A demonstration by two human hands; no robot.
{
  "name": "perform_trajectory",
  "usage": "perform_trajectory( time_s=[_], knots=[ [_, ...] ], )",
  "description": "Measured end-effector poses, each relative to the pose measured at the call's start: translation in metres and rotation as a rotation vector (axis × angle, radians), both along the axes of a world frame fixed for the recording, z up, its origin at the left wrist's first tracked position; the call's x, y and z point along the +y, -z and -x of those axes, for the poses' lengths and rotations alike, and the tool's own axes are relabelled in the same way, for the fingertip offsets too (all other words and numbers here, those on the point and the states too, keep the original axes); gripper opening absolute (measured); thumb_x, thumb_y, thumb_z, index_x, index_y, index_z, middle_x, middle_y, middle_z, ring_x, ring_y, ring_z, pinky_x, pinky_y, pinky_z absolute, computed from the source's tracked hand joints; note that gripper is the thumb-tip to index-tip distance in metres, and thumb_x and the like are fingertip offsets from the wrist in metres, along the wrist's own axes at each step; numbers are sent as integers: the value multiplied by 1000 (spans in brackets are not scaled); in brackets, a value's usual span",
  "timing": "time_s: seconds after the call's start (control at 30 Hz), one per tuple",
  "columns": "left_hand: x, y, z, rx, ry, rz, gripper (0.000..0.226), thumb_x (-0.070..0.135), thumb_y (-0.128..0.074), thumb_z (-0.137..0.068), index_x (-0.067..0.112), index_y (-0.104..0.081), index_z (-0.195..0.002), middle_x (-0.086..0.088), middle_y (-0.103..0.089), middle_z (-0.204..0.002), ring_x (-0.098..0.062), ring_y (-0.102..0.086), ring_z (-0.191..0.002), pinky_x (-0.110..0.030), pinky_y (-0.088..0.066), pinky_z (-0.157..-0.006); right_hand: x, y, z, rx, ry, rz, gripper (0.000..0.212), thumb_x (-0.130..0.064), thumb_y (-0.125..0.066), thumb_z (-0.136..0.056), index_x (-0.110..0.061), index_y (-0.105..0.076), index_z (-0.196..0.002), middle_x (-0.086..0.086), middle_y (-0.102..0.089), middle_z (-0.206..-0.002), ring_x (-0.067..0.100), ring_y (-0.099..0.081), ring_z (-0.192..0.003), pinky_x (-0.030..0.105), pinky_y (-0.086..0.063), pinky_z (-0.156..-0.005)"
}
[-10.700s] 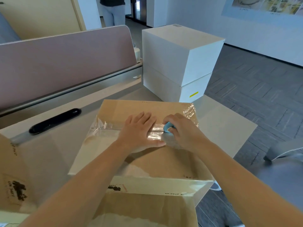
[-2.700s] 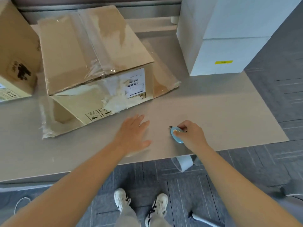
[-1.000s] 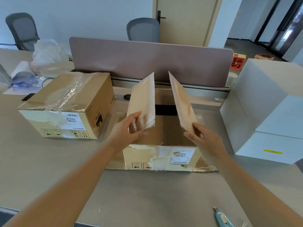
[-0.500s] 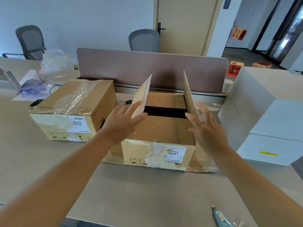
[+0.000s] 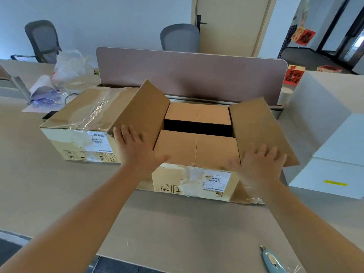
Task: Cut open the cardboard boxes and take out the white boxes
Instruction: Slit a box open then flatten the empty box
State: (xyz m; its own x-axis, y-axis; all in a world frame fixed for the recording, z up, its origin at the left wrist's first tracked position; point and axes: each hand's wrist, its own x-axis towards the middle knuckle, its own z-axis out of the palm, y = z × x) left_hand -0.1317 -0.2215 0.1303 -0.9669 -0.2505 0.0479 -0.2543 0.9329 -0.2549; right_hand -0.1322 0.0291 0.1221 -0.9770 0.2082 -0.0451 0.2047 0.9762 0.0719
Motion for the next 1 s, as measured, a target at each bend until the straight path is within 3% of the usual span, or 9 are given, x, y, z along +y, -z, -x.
perform_trajectory(
  time_s=[0.13,0.3,0.4,0.5,0.57,0.67,0.77,0.83,1.0],
  knots=[
    [-4,16,15,-90,-27,-209,106,87,-25,-69,20,-3,-149,-21,-7,-154,-40,-4,-141,-52,3,-112,3,21,15,-77,95,228,96,-80,-31,-72,-12,-24,-139,19,-30,-144,40,-29,-132,54,-32,-104],
    [-2,34,32,-78,26,-673,100,74,-49,-71,16,-13,-145,-11,-33,-143,-32,-35,-129,-44,-33,-102,-1,30,31,-97,184,395,98,-83,-36,-65,-15,-28,-134,17,-40,-134,39,-41,-122,51,-40,-96],
    [0,40,42,-46,48,-887,101,63,-65,-69,18,-14,-145,-7,-39,-139,-27,-45,-121,-39,-40,-93,-6,30,37,-62,208,649,78,-69,-53,-72,-12,-38,-123,8,-54,-118,30,-53,-107,36,-44,-85],
    [-5,42,57,-37,66,-980,102,57,-72,-66,19,-17,-144,-4,-49,-130,-24,-52,-111,-35,-43,-84,-13,32,41,-22,256,810,67,-52,-65,-76,-9,-39,-120,7,-57,-113,26,-54,-100,33,-41,-81],
    [-8,40,66,-70,82,-949,102,57,-72,-65,18,-17,-142,-4,-49,-129,-25,-52,-110,-37,-45,-86,-16,29,46,-36,260,796,70,-54,-65,-75,-8,-38,-120,7,-56,-115,25,-53,-99,35,-42,-82],
    [-8,31,76,-179,94,-810,109,64,-67,-66,20,-6,-146,-12,-34,-140,-33,-45,-121,-44,-41,-95,-18,25,55,-62,269,690,81,-60,-60,-75,-10,-31,-132,10,-48,-127,31,-48,-115,40,-42,-92],
    [-2,24,87,-208,154,-551,107,73,-54,-71,22,0,-147,-13,-8,-153,-37,-16,-139,-52,-24,-107,-28,24,64,3,150,390,80,-60,-45,-84,-16,-13,-142,13,-26,-145,34,-29,-133,49,-30,-105],
    [3,23,97,-188,230,-450,97,74,-46,-75,27,-2,-148,-11,5,-156,-38,1,-142,-57,-10,-111,-35,25,71,37,37,262,73,-59,-37,-88,-22,-9,-145,12,-15,-150,32,-17,-139,53,-19,-112],
    [11,26,118,-194,373,-382,81,72,-37,-81,26,-20,-145,-12,10,-156,-37,8,-142,-56,-1,-112,-40,27,91,-45,-31,183,64,-57,-25,-92,-29,-9,-146,9,1,-156,31,1,-143,53,-3,-114]
  ],
)
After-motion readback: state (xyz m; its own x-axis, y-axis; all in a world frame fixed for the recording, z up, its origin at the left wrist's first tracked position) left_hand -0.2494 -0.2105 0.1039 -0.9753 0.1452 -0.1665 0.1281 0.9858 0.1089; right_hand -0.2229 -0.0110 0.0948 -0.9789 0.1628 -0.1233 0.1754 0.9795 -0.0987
